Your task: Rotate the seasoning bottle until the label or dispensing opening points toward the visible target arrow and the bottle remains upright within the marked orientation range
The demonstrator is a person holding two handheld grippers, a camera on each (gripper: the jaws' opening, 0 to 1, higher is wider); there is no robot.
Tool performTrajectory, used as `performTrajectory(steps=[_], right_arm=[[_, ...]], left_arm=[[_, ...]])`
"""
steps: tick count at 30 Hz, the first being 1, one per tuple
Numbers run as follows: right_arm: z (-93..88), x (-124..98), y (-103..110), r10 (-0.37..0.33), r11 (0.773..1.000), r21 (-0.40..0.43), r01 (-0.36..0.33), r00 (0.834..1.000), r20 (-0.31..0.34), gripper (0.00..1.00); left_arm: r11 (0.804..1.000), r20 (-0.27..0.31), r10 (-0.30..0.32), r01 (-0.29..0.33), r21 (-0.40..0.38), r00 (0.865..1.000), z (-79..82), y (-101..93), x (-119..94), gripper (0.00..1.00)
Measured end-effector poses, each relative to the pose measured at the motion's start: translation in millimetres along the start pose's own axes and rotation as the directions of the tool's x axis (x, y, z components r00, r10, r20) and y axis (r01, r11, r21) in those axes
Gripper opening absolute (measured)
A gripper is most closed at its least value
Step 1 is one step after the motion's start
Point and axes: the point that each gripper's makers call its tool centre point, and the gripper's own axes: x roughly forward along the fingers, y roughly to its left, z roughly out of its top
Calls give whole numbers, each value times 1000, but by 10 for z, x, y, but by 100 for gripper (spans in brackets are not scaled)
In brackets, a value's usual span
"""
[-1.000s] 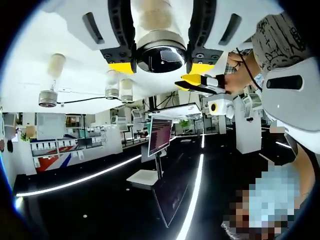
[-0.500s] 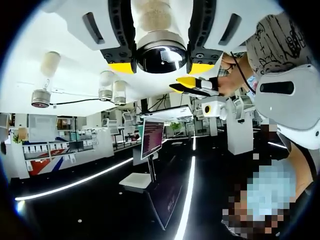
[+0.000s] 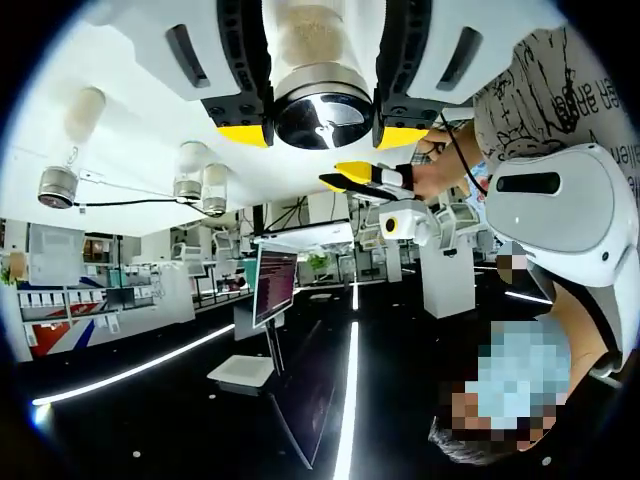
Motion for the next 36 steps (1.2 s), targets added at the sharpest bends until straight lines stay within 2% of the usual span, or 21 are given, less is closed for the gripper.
performTrajectory(steps=[10,24,36], right_arm=[[-14,3,-1,88,996,25,-88,996,-2,38],[-29,-14,-8,224,974,34,-224,974,6,38],[-23,-17,28,242,970,6,-242,970,4,40]], left_arm=[[1000,6,-7,7,-7,1000,-5,0,22,32],[1000,5,-5,5,-12,1000,-30,13,-2,32],[1000,11,-11,11,-19,1000,-20,-10,0,32]])
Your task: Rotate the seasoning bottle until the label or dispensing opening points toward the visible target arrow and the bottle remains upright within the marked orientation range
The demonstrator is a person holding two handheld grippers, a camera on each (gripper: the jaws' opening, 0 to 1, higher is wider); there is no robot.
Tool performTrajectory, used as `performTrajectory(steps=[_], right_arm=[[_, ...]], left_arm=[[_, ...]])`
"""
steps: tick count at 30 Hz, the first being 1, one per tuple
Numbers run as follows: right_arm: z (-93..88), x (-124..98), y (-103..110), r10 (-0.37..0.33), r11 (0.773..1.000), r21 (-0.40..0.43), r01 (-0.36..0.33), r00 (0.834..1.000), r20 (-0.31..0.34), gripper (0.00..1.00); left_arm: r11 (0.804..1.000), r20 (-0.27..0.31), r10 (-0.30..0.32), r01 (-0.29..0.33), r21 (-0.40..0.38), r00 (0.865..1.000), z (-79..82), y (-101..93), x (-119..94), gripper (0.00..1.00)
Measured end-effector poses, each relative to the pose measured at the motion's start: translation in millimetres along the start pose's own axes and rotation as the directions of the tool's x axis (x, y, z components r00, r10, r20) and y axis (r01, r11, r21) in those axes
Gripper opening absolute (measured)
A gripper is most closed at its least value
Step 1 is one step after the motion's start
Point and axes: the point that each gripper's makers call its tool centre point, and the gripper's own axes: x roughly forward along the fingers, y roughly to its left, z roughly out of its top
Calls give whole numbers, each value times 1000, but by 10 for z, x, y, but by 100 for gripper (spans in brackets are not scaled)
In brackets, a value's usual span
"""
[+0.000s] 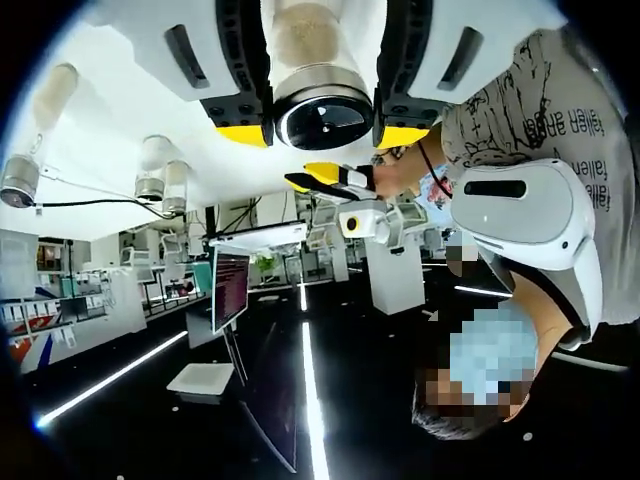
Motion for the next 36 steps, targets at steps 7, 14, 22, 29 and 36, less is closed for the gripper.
performTrajectory(steps=[7,14,22,29,36], right_arm=[[260,-100,-45,-84,996,3,84,991,108,58],[406,-175,-93,-242,968,124,219,946,215,56],[274,-74,-55,-431,900,-8,436,892,139,55],[223,-68,-72,-520,852,18,523,844,133,55],[104,-64,-104,-558,829,5,560,825,91,54]], left_arm=[[1000,1,3,-3,3,1000,33,5,-2,32],[1000,-4,-8,8,10,1000,50,-35,41,32],[1000,-5,-18,18,14,1000,68,-68,88,32],[1000,-19,-19,19,19,1000,28,-79,100,32],[1000,-15,-17,18,15,1000,31,-67,117,32]])
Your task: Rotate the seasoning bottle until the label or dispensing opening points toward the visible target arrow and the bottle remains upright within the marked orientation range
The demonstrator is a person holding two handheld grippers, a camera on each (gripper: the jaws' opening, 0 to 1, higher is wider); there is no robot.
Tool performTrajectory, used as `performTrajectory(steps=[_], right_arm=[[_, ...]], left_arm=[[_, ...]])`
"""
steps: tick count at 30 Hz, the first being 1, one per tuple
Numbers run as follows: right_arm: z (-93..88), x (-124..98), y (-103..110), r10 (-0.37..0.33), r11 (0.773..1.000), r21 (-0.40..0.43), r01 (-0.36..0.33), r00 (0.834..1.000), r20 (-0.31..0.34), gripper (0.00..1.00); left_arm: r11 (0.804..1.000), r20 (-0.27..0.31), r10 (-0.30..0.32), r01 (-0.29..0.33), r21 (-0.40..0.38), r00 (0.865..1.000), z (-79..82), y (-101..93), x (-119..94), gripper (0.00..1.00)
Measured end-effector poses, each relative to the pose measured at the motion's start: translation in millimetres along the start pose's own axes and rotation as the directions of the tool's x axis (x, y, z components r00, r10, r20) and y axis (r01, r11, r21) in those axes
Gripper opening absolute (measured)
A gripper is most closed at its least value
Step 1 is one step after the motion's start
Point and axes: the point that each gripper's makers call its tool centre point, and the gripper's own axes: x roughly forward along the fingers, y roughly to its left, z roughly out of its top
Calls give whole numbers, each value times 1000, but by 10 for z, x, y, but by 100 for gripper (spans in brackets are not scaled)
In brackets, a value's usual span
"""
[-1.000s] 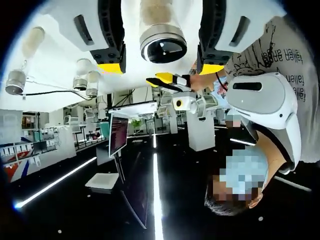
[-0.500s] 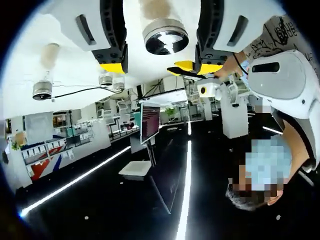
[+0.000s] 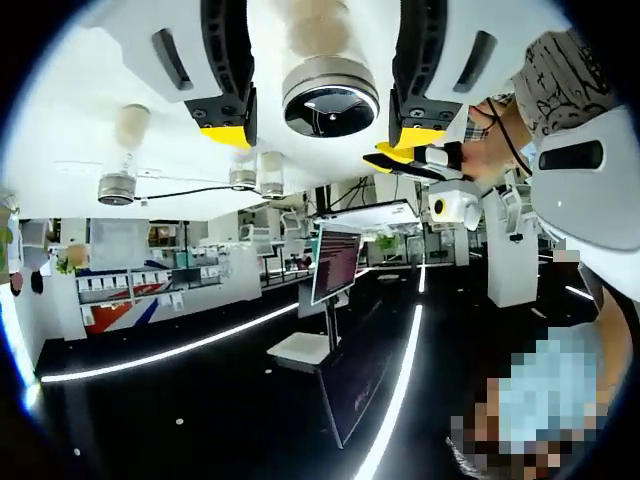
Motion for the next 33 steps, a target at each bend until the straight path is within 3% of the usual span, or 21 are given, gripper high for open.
performTrajectory(steps=[8,12,21,33], right_arm=[[-38,25,-91,-24,1000,3,24,1000,-9,51],[-53,27,5,23,999,31,-23,1000,-13,40],[-65,23,6,19,1000,15,-19,999,-31,39],[-78,18,42,86,996,11,-85,995,-46,39]], left_arm=[[1000,-11,1,-1,6,1000,-28,5,13,32],[1000,-8,8,-8,1,1000,-26,38,-4,32],[1000,-16,0,0,4,1000,-64,31,9,32],[1000,-11,-1,0,-2,1000,-63,22,1,32]])
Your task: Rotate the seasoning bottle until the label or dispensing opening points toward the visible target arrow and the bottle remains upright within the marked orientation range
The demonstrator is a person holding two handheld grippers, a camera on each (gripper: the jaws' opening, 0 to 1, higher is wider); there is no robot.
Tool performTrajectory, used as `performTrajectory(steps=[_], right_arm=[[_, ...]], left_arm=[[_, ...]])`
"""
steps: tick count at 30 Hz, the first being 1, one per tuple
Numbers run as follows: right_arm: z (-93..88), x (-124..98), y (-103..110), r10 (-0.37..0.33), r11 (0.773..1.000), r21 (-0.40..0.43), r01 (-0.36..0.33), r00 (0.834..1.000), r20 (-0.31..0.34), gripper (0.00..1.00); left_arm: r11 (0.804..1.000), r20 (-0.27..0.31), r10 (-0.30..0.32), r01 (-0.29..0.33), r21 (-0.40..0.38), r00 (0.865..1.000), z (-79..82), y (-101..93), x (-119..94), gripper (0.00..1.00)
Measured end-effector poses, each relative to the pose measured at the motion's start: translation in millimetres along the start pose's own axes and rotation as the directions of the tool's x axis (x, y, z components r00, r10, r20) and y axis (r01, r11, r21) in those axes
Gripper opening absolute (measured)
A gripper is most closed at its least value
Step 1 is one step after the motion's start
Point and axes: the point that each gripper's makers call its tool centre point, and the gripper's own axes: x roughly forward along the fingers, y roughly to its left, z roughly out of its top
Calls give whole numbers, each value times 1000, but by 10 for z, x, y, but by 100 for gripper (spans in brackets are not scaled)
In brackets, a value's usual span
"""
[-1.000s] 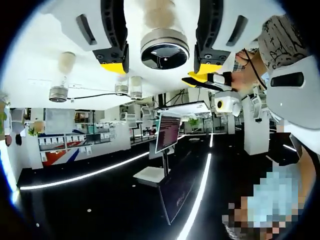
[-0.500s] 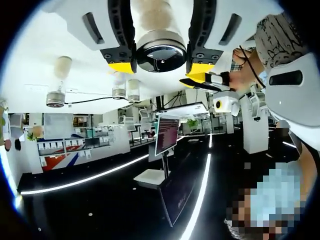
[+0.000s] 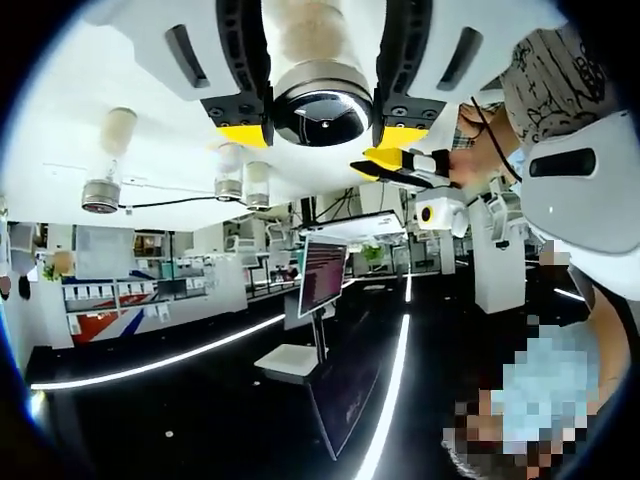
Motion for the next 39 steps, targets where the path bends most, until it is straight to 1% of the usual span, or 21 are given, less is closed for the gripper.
performTrajectory(steps=[7,14,15,17,19,22,26,27,29,33,39], right_arm=[[-6,9,36,57,998,8,-57,998,-20,38],[-13,20,61,130,991,7,-130,990,-48,38],[-15,19,70,155,988,9,-155,987,-50,38],[-17,20,70,176,984,12,-175,983,-58,38],[-21,23,96,208,978,6,-208,975,-74,38],[-24,26,103,254,967,5,-254,964,-79,38],[-27,26,134,304,952,-5,-306,948,-94,38],[-28,25,145,321,946,-6,-323,942,-98,38],[-30,21,148,348,937,4,-350,932,-95,38],[-33,20,145,382,924,14,-383,918,-104,39],[-41,25,147,410,912,17,-411,905,-115,39]], left_arm=[[1000,0,-6,6,-3,1000,5,-6,-5,32],[1000,-1,-9,9,1,1000,2,-14,-13,32],[1000,-2,-8,8,1,1000,-4,-14,-16,32],[1000,-2,-10,10,-2,1000,-12,-18,-22,32],[1000,-4,-8,8,-3,1000,-25,-14,-30,32],[1000,-5,-5,4,-5,1000,-38,-1,-49,32],[1000,-3,4,-4,-11,1000,-44,19,-69,32],[1000,-3,6,-6,-11,1000,-43,18,-69,32],[1000,-3,7,-7,-11,1000,-40,19,-70,32],[1000,0,6,-6,-13,1000,-29,14,-58,32],[1000,-4,6,-6,-11,1000,-32,13,-39,32]])
